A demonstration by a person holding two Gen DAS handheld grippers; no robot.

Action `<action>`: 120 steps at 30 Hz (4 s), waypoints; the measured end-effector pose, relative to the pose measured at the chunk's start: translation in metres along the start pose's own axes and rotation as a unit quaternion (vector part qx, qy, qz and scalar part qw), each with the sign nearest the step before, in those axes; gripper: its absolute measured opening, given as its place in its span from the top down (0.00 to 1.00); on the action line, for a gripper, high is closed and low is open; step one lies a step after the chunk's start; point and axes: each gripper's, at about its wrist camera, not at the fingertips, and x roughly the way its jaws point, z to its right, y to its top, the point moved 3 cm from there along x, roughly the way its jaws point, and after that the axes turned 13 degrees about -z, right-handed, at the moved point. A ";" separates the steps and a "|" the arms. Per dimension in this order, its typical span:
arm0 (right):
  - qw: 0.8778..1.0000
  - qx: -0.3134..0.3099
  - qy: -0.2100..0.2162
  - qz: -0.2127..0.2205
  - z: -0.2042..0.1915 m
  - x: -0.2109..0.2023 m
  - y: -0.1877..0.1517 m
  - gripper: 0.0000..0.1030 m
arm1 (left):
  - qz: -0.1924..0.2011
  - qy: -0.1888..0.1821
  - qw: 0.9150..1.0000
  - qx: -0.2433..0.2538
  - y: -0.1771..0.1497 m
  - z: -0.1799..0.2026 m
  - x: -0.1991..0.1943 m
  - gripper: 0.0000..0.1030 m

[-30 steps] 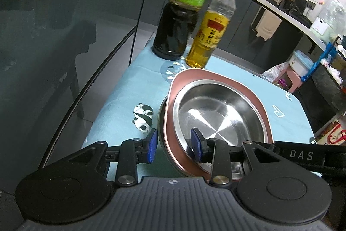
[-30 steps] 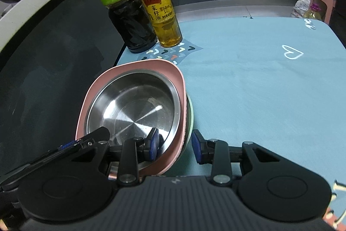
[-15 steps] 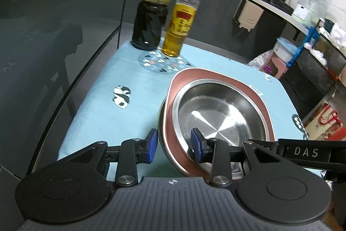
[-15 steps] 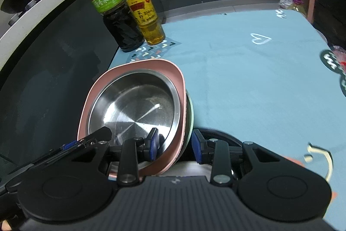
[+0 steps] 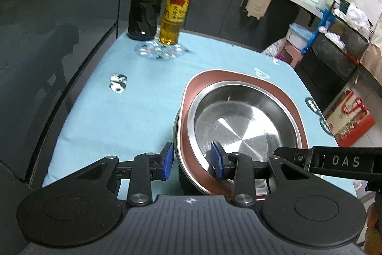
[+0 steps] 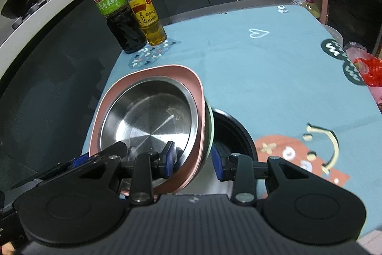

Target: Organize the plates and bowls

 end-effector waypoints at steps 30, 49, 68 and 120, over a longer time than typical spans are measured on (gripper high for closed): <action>0.999 0.030 0.006 -0.026 0.027 0.000 -0.027 0.66 | -0.033 0.008 0.999 0.026 -0.020 0.016 0.004 0.68; 0.999 0.038 0.005 0.016 0.035 -0.007 -0.029 0.46 | -0.028 0.006 0.999 0.036 -0.018 0.016 -0.008 0.58; 0.997 0.074 0.032 -0.015 0.046 0.007 -0.031 0.43 | -0.042 -0.003 0.999 0.005 -0.018 0.001 0.006 0.42; 0.999 0.032 0.028 0.004 0.040 0.012 -0.028 0.44 | -0.025 -0.022 0.999 0.026 -0.019 0.013 0.009 0.53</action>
